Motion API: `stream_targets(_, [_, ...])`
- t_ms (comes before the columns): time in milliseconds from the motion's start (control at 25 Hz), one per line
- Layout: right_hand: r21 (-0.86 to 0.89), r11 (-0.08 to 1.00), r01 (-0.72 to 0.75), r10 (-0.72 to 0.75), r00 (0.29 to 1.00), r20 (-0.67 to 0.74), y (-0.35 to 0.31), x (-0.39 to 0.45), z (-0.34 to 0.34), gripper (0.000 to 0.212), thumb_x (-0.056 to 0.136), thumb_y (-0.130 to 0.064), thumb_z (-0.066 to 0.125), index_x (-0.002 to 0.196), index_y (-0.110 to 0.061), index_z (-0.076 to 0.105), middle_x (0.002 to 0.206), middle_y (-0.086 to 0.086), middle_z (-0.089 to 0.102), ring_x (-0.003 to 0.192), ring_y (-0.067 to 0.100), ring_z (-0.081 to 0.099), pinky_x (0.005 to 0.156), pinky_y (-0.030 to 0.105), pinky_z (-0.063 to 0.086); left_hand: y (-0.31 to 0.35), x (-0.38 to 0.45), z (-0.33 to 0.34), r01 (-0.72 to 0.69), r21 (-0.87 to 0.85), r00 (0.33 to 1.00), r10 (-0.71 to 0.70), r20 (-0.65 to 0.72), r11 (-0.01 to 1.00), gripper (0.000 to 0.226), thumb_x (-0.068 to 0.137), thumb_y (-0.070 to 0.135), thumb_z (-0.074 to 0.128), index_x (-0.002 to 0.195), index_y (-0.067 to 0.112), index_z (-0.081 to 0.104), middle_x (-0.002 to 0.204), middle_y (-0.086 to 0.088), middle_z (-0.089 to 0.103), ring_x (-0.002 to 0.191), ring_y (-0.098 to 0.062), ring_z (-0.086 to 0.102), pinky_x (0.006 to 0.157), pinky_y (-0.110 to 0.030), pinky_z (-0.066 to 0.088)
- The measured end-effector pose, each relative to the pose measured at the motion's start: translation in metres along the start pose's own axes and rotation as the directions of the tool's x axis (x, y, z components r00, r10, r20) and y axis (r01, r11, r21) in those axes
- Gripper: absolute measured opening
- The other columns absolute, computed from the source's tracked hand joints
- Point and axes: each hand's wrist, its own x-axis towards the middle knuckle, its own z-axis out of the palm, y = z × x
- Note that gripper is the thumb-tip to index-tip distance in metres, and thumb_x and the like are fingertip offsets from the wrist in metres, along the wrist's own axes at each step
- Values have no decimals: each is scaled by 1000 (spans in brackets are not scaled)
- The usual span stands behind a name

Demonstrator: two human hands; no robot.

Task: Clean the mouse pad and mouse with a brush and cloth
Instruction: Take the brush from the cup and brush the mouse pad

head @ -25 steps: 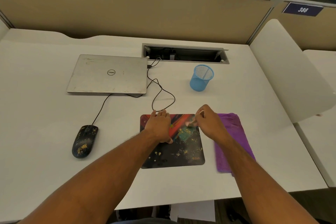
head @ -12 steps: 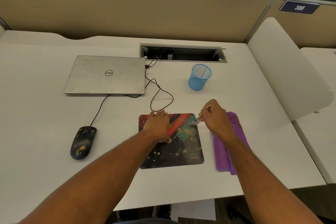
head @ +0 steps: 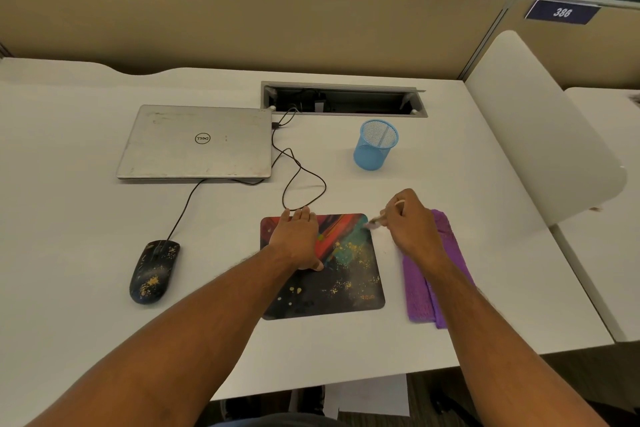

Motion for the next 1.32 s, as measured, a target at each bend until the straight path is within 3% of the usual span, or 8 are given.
stream_targets(240, [-177, 983, -53, 78, 988, 136, 3, -2, 1, 8, 98, -23, 51, 94, -17, 54, 89, 3, 69, 81, 18, 67, 72, 39, 55, 0, 0, 0, -5, 7, 1000, 5, -4, 1000, 125, 70, 66, 76, 157, 7, 8, 165, -14, 11, 151, -29, 12, 121, -49, 5])
stream_targets(440, [-1, 1000, 19, -19, 999, 48, -10, -1, 7, 9, 105, -22, 48, 101, -19, 55, 98, 0, 69, 88, 16, 66, 62, 27, 47, 0, 0, -1, -5, -6, 1000, 5, -1, 1000, 125, 70, 66, 76, 157, 8, 8, 165, -13, 11, 152, -29, 12, 121, -49, 5])
stream_targets(680, [-141, 990, -7, 25, 991, 130, -5, 0, 9, 9, 97, -23, 49, 89, -22, 53, 85, 0, 67, 79, 16, 66, 66, 38, 52, 0, -1, -1, -3, -14, 1000, 3, -3, 1000, 125, 71, 65, 76, 157, 7, 7, 165, -14, 9, 152, -29, 10, 121, -48, 4])
stream_targets(880, [-31, 999, 25, -22, 996, 83, -5, -3, 16, 8, 106, -22, 48, 101, -20, 55, 98, 1, 68, 87, 18, 66, 61, 25, 46, 0, -1, -2, -5, -16, 1000, 5, 8, 1000, 125, 71, 64, 76, 157, 7, 6, 165, -13, 8, 152, -29, 10, 121, -48, 4])
stream_targets(1000, [-122, 992, -5, 25, 985, 168, -5, -4, 16, 9, 101, -22, 49, 95, -20, 55, 93, 4, 69, 87, 22, 68, 66, 36, 53, 0, -1, -2, -7, -14, 1000, 7, 7, 1000, 124, 72, 64, 76, 157, 8, 6, 165, -14, 8, 152, -29, 10, 121, -48, 4])
stream_targets(1120, [-92, 995, 23, -14, 995, 99, -11, 2, 8, 8, 98, -23, 53, 91, -22, 56, 89, 1, 70, 84, 20, 70, 71, 41, 58, 0, -2, -2, -9, -15, 1000, 9, 6, 1000, 124, 72, 64, 76, 157, 7, 6, 165, -14, 8, 152, -29, 10, 121, -47, 4])
stream_targets(1200, [-7, 999, 42, -42, 999, 31, -14, 1, 9, 7, 101, -22, 52, 95, -22, 56, 94, -1, 71, 87, 17, 69, 71, 38, 58, 0, -3, -2, -12, -16, 1000, 13, 4, 1000, 125, 71, 64, 77, 157, 7, 6, 165, -14, 8, 152, -29, 10, 121, -47, 4])
stream_targets(1320, [-30, 999, 28, -25, 995, 101, -9, -7, 19, 9, 103, -18, 49, 97, -22, 55, 95, 1, 70, 87, 19, 68, 62, 29, 51, 0, -3, -3, -9, -21, 1000, 9, 4, 1000, 124, 72, 63, 76, 157, 7, 5, 165, -14, 8, 152, -29, 10, 121, -47, 3])
